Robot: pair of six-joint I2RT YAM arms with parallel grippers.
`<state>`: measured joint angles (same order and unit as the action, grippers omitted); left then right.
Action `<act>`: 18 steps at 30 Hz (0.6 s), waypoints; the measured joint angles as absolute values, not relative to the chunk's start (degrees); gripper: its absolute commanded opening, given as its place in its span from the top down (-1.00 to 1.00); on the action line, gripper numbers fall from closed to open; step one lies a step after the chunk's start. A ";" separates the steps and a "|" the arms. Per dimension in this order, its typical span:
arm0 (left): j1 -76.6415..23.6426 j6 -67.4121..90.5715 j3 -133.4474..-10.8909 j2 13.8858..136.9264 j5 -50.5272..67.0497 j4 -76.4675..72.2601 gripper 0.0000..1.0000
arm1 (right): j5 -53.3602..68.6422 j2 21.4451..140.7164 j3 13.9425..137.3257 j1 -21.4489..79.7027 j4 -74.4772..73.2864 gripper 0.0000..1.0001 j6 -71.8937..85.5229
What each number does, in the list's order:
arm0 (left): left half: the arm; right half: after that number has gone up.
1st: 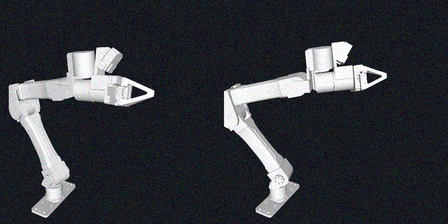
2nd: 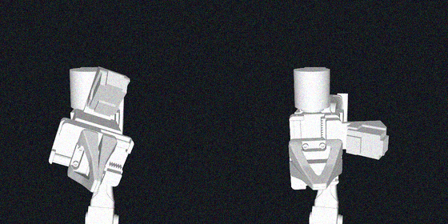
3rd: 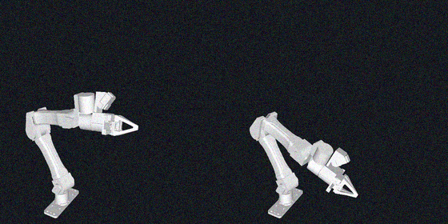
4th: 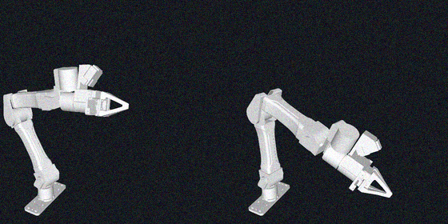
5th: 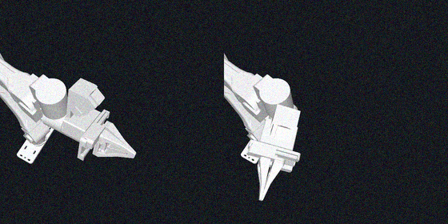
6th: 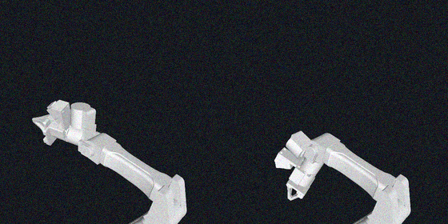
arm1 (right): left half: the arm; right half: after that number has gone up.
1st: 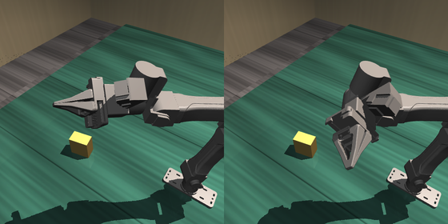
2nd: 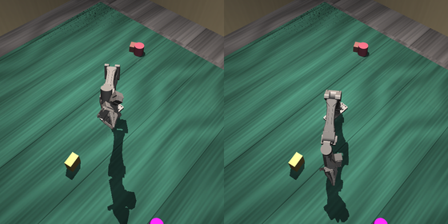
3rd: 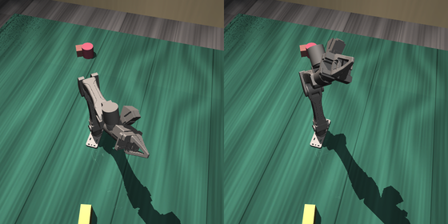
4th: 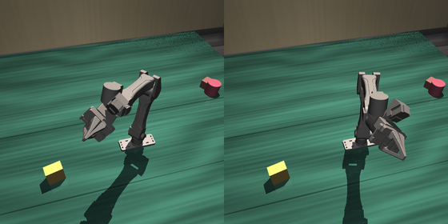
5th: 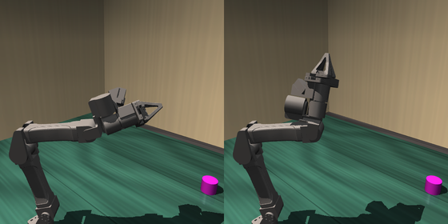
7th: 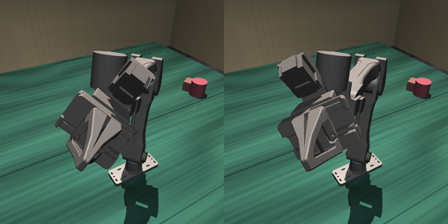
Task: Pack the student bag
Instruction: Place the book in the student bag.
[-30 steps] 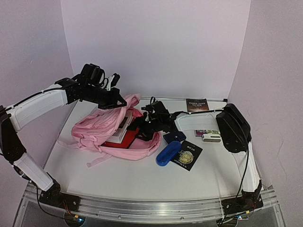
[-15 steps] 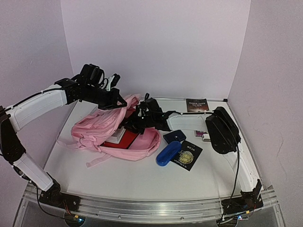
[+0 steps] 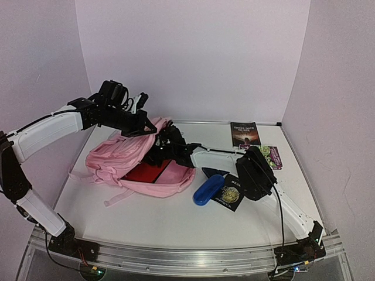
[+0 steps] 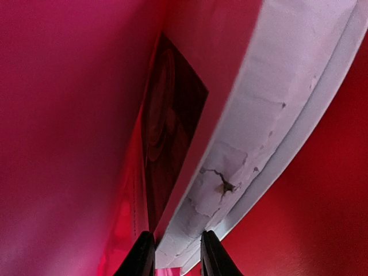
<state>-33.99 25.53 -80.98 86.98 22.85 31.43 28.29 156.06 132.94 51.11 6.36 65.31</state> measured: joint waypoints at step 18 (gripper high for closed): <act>-32.44 28.22 -77.41 86.62 18.63 29.85 1.00 | 29.49 144.93 115.69 49.88 6.81 -0.45 50.55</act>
<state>-32.44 28.22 -77.41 86.62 18.63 29.85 29.49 144.93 115.69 49.88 6.81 50.55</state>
